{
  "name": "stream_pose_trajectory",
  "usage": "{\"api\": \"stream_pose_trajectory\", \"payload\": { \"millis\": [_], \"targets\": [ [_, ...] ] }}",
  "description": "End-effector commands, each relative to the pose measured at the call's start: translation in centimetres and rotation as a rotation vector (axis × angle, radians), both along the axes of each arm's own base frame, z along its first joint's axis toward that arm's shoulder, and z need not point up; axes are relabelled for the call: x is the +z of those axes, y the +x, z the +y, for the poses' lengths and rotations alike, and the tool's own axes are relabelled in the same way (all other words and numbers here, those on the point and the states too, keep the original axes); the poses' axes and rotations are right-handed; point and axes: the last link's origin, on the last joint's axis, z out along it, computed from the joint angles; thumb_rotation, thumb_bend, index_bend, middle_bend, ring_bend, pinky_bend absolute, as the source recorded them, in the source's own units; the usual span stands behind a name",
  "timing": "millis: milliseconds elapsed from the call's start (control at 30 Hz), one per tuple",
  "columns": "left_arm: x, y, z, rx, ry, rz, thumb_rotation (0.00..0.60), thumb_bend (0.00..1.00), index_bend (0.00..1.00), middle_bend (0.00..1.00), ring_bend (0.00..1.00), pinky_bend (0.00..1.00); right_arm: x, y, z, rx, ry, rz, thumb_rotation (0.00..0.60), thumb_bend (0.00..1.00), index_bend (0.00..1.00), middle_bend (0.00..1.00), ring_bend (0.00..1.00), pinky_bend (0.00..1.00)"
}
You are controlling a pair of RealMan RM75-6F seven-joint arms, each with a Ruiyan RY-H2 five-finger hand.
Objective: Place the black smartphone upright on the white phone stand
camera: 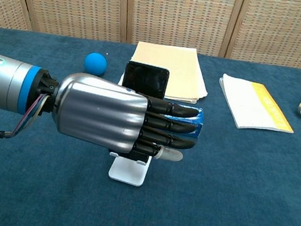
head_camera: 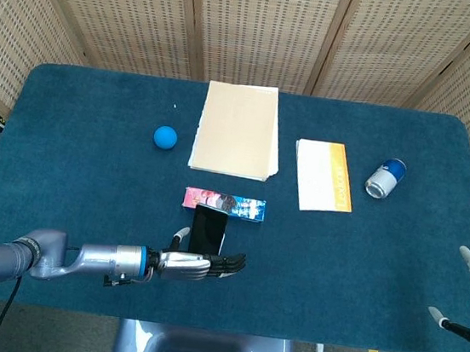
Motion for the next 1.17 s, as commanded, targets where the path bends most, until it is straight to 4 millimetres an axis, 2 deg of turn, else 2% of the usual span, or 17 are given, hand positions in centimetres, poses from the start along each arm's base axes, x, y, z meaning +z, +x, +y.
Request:
{"api": "stream_pose_trajectory", "payload": {
  "millis": [33,167,267,367,467,600,733,900,1000,1167],
  "targets": [
    [0.7,0.0,-0.1,-0.004,0.011,-0.009,0.600,0.00,0.00,0.00,0.00,0.00,-0.1,0.1,0.0,0.003,0.004,0.002,0.600,0.00,0.05,0.00,0.00,0.00],
    [2.3,-0.1,-0.2,0.000,0.019,-0.038,0.600,0.00,0.00,0.00,0.00,0.00,-0.2,0.2,0.1,0.009,0.005,0.002,0.600,0.00,0.05,0.00,0.00,0.00],
    [4.5,-0.1,-0.4,0.025,0.017,-0.109,0.600,0.00,0.00,0.00,0.00,0.00,-0.2,0.3,0.1,0.011,0.005,0.002,0.600,0.00,0.05,0.00,0.00,0.00],
    [7.0,-0.5,-0.9,0.115,-0.006,-0.267,0.600,0.00,0.00,0.00,0.00,0.00,-0.2,0.4,0.2,0.014,0.008,-0.001,0.600,0.00,0.05,0.00,0.00,0.00],
    [9.5,-2.0,-1.6,0.281,-0.028,-0.504,0.600,0.00,0.00,0.00,0.00,0.00,-0.2,0.5,0.2,0.019,0.009,-0.005,0.600,0.00,0.05,0.00,0.00,0.00],
    [11.8,-5.8,-3.2,0.618,-0.020,-0.844,0.600,0.00,0.00,0.00,0.00,0.00,-0.2,0.7,0.3,0.027,0.010,-0.006,0.600,0.00,0.05,0.00,0.00,0.00],
    [13.0,-11.0,-6.7,1.087,-0.068,-1.180,0.600,0.00,0.00,0.00,0.00,0.00,-0.3,0.9,0.4,0.035,0.011,0.001,0.600,0.00,0.05,0.00,0.00,0.00],
    [14.6,-16.4,-10.7,1.441,-0.042,-1.341,0.600,0.00,0.00,0.00,0.00,0.00,-0.5,1.0,0.1,0.033,0.010,0.028,0.600,0.00,0.05,0.00,0.00,0.00],
    [16.2,-19.4,-12.9,1.595,0.032,-1.355,0.600,0.00,0.00,0.00,0.00,0.00,-0.8,1.2,0.0,0.034,0.014,0.037,0.600,0.00,0.05,0.00,0.00,0.00],
    [17.1,-20.5,-12.9,1.603,0.034,-1.350,0.600,0.00,0.00,0.00,0.00,0.00,-1.1,1.2,0.0,0.029,0.017,0.045,0.600,0.00,0.05,0.00,0.00,0.00]
  ]
}}
